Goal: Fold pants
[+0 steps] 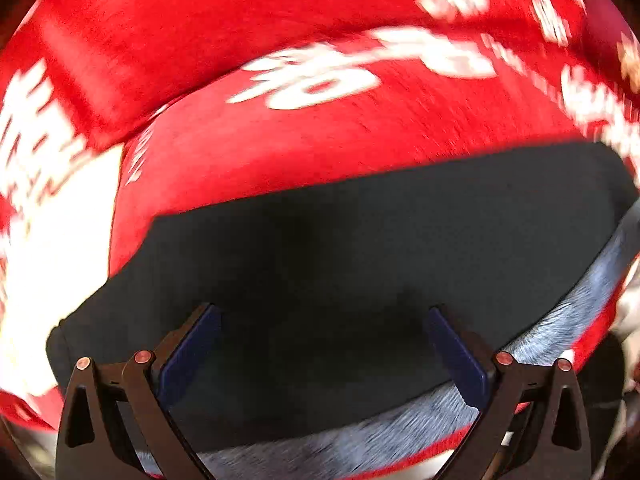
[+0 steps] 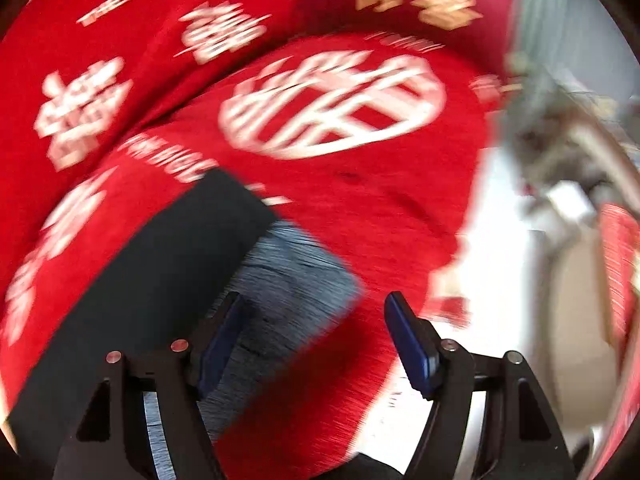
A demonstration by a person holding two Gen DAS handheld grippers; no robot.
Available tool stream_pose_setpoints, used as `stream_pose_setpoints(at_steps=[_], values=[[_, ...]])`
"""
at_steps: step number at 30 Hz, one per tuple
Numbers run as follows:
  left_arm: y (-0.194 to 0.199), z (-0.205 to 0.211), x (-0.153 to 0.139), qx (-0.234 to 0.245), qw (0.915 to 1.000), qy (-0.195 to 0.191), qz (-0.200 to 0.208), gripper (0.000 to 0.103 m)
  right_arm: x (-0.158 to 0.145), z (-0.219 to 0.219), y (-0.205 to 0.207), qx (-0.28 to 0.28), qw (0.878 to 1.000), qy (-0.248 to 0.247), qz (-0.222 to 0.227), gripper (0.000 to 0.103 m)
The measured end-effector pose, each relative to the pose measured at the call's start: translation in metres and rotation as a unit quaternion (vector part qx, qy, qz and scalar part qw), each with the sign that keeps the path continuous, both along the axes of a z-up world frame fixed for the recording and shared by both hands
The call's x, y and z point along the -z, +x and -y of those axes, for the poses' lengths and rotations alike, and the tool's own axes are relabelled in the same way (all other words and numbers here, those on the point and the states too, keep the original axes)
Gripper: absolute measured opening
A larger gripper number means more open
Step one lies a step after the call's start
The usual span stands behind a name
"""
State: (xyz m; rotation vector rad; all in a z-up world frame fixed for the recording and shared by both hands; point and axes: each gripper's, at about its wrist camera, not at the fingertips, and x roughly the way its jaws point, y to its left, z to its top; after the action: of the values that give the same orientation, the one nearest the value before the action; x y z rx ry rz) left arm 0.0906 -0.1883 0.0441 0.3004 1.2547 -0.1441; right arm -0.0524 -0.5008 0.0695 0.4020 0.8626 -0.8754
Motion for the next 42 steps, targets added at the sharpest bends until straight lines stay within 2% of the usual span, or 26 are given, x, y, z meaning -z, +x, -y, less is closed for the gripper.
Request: stream_pose_setpoints(at_steps=[1, 3, 5, 7, 10, 13, 14, 16, 18, 21, 22, 23, 25, 27, 29, 30, 33, 34, 36, 37, 39, 40, 42], values=[[0.003, 0.005, 0.013, -0.004, 0.9998, 0.017, -0.013, 0.103, -0.003, -0.015, -0.001, -0.016, 1.000, -0.013, 0.012, 0.075], [0.008, -0.010, 0.017, -0.018, 0.9996, -0.015, -0.016, 0.103, -0.010, -0.052, 0.002, -0.076, 0.996, -0.038, 0.026, 0.080], [0.017, -0.026, 0.021, -0.036, 0.9983, -0.035, -0.030, 0.103, -0.013, -0.095, 0.010, -0.157, 0.984, -0.084, 0.018, 0.081], [0.017, -0.052, 0.019, -0.059, 0.9975, -0.027, -0.028, 0.103, -0.010, -0.132, 0.016, -0.223, 0.968, -0.114, 0.008, 0.082], [0.013, -0.101, 0.019, -0.104, 0.9938, -0.019, -0.033, 0.103, 0.006, -0.157, 0.026, -0.282, 0.956, -0.084, 0.003, 0.082], [0.005, -0.143, 0.017, -0.139, 0.9899, 0.001, -0.028, 0.103, 0.023, -0.171, 0.033, -0.311, 0.949, -0.046, -0.008, 0.082], [0.003, -0.158, 0.015, -0.153, 0.9878, 0.018, -0.025, 0.103, 0.025, -0.175, 0.035, -0.320, 0.947, -0.038, -0.009, 0.082], [-0.003, -0.185, 0.010, -0.172, 0.9848, 0.018, -0.015, 0.103, 0.024, -0.185, 0.038, -0.350, 0.936, -0.025, -0.007, 0.082], [-0.004, -0.206, 0.007, -0.194, 0.9808, 0.007, -0.012, 0.103, 0.022, -0.204, 0.049, -0.404, 0.914, -0.009, -0.012, 0.082], [-0.005, -0.232, 0.016, -0.232, 0.9723, 0.017, -0.015, 0.103, 0.034, -0.233, 0.069, -0.482, 0.875, 0.038, -0.034, 0.086], [-0.003, -0.239, 0.022, -0.237, 0.9713, -0.008, -0.021, 0.103, 0.039, -0.242, 0.077, -0.511, 0.858, 0.033, -0.047, 0.090], [-0.006, -0.247, 0.025, -0.245, 0.9685, -0.036, -0.026, 0.103, 0.041, -0.245, 0.081, -0.528, 0.847, 0.014, -0.052, 0.096], [-0.015, -0.262, 0.027, -0.255, 0.9636, -0.074, -0.034, 0.103, 0.044, -0.237, 0.088, -0.547, 0.835, -0.007, -0.056, 0.102], [-0.021, -0.273, 0.029, -0.256, 0.9613, -0.095, -0.035, 0.103, 0.042, -0.204, 0.096, -0.535, 0.843, -0.001, -0.054, 0.102], [-0.028, -0.285, 0.031, -0.266, 0.9582, -0.101, -0.033, 0.103, 0.038, -0.153, 0.108, -0.501, 0.864, 0.004, -0.051, 0.102], [-0.031, -0.289, 0.031, -0.272, 0.9563, -0.102, -0.031, 0.103, 0.037, -0.120, 0.113, -0.469, 0.882, -0.007, -0.058, 0.102], [-0.036, -0.303, 0.037, -0.292, 0.9469, -0.129, -0.038, 0.103, 0.036, -0.039, 0.123, -0.397, 0.917, 0.022, -0.044, 0.102], [-0.034, -0.306, 0.039, -0.295, 0.9453, -0.133, -0.040, 0.103, 0.036, -0.013, 0.127, -0.349, 0.935, 0.002, -0.063, 0.102], [-0.036, -0.304, 0.036, -0.298, 0.9458, -0.124, -0.037, 0.103, 0.026, 0.027, 0.127, -0.292, 0.954, -0.003, -0.065, 0.102], [-0.050, -0.293, 0.026, -0.300, 0.9466, -0.114, -0.033, 0.103, 0.022, 0.034, 0.128, -0.272, 0.960, -0.008, -0.072, 0.102], [-0.061, -0.283, 0.014, -0.298, 0.9504, -0.088, -0.015, 0.103, 0.007, 0.040, 0.117, -0.271, 0.962, 0.011, -0.039, 0.102], [-0.067, -0.279, 0.009, -0.290, 0.9535, -0.082, -0.008, 0.103, 0.000, 0.037, 0.105, -0.284, 0.958, 0.028, -0.012, 0.102], [-0.077, -0.268, 0.003, -0.270, 0.9586, -0.089, -0.007, 0.103, -0.004, 0.017, 0.080, -0.333, 0.941, 0.058, 0.006, 0.102]])
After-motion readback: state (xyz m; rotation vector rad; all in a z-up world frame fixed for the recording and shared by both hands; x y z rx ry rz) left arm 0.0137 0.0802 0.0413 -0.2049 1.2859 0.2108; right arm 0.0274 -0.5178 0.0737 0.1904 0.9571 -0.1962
